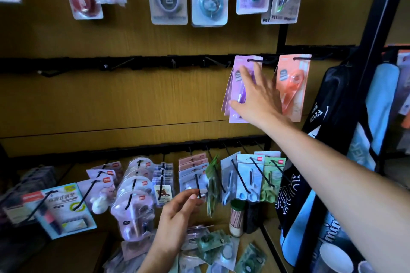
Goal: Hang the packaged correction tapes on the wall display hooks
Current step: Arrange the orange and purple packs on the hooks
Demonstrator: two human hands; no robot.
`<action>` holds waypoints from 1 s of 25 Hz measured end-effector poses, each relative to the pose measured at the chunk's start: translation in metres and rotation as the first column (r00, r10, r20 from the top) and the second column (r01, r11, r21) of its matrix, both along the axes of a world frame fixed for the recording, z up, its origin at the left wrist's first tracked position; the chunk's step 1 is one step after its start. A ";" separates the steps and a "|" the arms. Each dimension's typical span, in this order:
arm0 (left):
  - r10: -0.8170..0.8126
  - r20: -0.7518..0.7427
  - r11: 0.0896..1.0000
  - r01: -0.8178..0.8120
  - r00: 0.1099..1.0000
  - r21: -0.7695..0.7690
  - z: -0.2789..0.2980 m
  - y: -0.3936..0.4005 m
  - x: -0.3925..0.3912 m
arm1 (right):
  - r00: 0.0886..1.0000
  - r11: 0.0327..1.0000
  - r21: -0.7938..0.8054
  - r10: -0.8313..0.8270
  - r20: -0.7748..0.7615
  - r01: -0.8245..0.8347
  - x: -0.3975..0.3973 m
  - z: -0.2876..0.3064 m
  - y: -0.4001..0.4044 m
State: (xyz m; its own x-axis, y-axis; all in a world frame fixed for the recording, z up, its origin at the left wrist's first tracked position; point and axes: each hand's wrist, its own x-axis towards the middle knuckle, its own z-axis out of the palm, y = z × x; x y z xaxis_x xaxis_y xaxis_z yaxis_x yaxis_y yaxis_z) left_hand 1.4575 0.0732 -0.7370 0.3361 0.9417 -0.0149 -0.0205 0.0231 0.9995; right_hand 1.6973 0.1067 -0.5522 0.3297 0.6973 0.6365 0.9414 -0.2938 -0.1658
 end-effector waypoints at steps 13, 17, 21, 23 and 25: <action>0.020 -0.013 1.000 -0.020 1.000 0.005 -0.005 -0.007 -0.002 | 0.999 0.999 0.023 0.032 -0.016 -0.032 0.012 -0.001 -0.013; 0.095 0.031 0.994 -0.096 0.995 0.044 -0.001 -0.013 0.002 | 0.960 0.957 0.245 0.206 -0.189 -0.157 0.019 -0.004 -0.026; 0.098 0.044 0.984 -0.104 0.994 0.147 0.026 -0.015 0.010 | 0.840 0.906 0.420 0.271 -0.470 -0.057 0.033 -0.015 -0.034; 0.053 0.036 0.978 -0.060 0.998 0.201 0.044 -0.013 0.022 | 0.865 0.857 0.514 0.276 -0.418 -0.025 0.043 -0.018 -0.041; 0.033 0.000 0.958 -0.031 0.999 0.286 0.058 -0.007 0.038 | 0.939 0.839 0.544 0.191 -0.285 -0.006 0.056 -0.016 -0.049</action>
State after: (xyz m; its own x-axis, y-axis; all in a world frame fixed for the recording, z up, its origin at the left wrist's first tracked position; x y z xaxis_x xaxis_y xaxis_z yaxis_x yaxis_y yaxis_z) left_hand 1.4952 0.0664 -0.6793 0.3064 0.9173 0.2545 -0.0117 -0.2638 0.9645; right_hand 1.7531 0.0581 -0.5678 0.5240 0.3243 0.7876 0.8291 0.0176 -0.5589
